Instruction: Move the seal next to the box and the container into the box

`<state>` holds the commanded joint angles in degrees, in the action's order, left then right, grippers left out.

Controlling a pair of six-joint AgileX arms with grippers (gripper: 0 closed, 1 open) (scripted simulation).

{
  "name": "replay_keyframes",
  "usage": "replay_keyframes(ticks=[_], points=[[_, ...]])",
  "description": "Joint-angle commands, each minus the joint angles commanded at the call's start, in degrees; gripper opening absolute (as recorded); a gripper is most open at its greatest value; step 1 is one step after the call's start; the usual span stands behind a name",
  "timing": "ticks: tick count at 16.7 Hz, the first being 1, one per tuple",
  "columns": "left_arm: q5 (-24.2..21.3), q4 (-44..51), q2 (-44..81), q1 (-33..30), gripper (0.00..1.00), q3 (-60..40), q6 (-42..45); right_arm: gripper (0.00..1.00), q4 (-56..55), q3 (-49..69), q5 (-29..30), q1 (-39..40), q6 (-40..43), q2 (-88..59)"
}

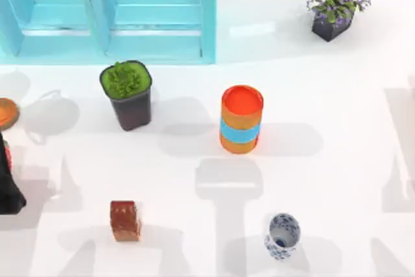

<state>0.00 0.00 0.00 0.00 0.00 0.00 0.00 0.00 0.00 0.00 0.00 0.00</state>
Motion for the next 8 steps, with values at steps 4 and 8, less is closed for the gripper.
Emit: replay_keyframes(ticks=[4,8], points=[[0.0,0.0,0.0,0.0,1.00,0.0,0.0,1.00,0.7,1.3,-0.2,0.6,-0.6,-1.2],[0.0,0.0,0.0,0.0,1.00,0.0,0.0,1.00,6.2,9.7,-1.0,4.2,-4.3,-9.7]])
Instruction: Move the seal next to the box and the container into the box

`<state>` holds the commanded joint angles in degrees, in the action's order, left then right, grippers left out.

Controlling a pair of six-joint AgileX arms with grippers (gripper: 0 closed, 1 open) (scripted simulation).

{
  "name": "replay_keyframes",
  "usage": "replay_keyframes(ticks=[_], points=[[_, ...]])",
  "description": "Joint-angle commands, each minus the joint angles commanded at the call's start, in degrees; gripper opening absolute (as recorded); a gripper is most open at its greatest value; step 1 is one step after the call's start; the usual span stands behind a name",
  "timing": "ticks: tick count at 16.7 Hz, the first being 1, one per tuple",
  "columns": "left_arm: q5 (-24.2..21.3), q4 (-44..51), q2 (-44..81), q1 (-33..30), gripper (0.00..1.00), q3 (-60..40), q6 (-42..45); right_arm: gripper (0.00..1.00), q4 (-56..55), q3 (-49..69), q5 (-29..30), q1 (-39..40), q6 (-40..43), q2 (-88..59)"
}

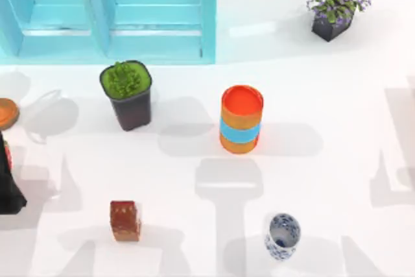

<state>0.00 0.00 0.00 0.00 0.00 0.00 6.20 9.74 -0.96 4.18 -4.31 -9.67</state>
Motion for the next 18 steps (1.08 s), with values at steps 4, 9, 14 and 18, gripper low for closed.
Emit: replay_keyframes(ticks=[4,9,14,18], points=[[0.0,0.0,0.0,0.0,1.00,0.0,0.0,1.00,10.2,14.9,-0.8,6.1,-6.4,-15.6],[0.0,0.0,0.0,0.0,1.00,0.0,0.0,1.00,27.3,39.9,-1.6,16.0,-16.7,-41.8],[0.0,0.0,0.0,0.0,1.00,0.0,0.0,1.00,46.4,69.2,-1.8,27.2,-28.1,-71.4],[0.0,0.0,0.0,0.0,1.00,0.0,0.0,1.00,61.2,93.5,-1.5,36.1,-37.1,-94.8]])
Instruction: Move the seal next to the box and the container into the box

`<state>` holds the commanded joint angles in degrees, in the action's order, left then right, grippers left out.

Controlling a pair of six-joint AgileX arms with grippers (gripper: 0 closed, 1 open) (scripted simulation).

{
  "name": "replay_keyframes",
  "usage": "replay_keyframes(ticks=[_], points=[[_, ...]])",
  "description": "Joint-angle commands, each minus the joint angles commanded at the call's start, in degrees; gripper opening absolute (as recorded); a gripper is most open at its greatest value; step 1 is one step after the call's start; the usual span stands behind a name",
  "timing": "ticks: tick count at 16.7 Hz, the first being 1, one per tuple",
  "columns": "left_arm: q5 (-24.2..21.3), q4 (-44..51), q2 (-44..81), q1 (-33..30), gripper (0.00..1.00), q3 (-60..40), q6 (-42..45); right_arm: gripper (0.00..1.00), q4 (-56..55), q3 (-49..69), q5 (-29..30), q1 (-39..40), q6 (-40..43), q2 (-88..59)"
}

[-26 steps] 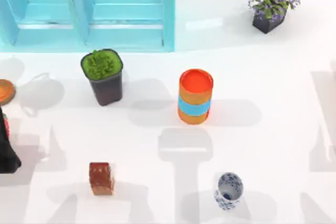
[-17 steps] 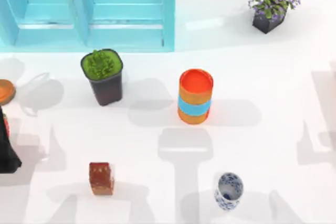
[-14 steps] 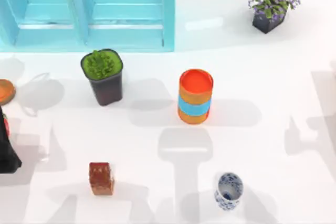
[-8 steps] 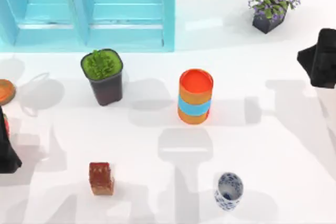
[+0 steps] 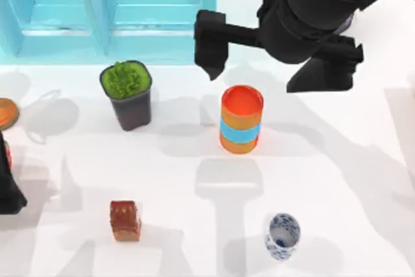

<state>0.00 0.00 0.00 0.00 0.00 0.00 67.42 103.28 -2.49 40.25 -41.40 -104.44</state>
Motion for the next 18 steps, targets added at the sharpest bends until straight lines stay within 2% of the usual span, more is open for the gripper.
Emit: replay_keyframes(ticks=[6,10,14,18], points=[[0.0,0.0,0.0,0.0,1.00,0.0,0.0,1.00,18.4,33.7,1.1,11.6,-11.7,-29.9],[0.0,0.0,0.0,0.0,1.00,0.0,0.0,1.00,26.6,51.0,2.1,17.2,-17.4,-43.9],[0.0,0.0,0.0,0.0,1.00,0.0,0.0,1.00,30.8,61.2,2.9,20.3,-20.6,-51.6],[0.0,0.0,0.0,0.0,1.00,0.0,0.0,1.00,31.5,63.0,3.1,20.9,-21.1,-52.9]])
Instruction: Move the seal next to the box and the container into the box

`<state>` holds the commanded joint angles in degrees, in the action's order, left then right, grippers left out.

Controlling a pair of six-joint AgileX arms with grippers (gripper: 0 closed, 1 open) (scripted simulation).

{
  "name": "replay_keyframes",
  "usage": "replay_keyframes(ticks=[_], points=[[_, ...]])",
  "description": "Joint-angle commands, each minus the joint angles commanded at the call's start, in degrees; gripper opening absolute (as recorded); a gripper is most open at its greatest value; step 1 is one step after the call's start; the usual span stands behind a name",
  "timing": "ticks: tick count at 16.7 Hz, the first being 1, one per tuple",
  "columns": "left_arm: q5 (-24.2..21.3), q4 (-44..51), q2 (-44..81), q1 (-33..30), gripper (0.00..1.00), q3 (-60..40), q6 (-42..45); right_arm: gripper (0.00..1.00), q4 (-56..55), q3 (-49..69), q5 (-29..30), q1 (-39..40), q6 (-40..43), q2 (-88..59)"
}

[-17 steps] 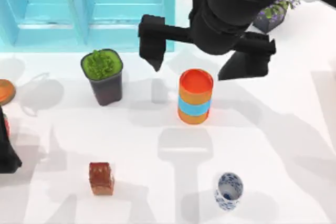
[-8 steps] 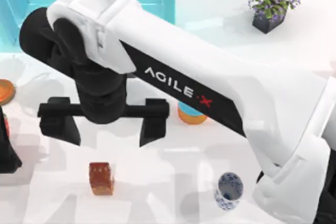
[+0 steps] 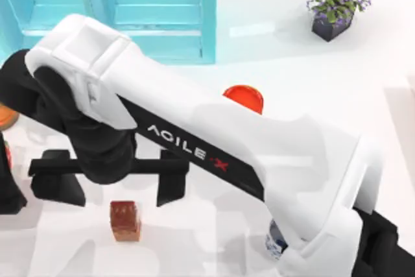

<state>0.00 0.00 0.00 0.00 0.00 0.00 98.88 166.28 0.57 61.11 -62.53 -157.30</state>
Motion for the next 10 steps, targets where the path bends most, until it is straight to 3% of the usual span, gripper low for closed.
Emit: replay_keyframes(ticks=[5,10], points=[[0.0,0.0,0.0,0.0,1.00,0.0,0.0,1.00,0.1,0.8,0.0,-0.2,0.1,-0.8],[0.0,0.0,0.0,0.0,1.00,0.0,0.0,1.00,3.5,13.5,0.2,0.1,-0.1,-10.2]])
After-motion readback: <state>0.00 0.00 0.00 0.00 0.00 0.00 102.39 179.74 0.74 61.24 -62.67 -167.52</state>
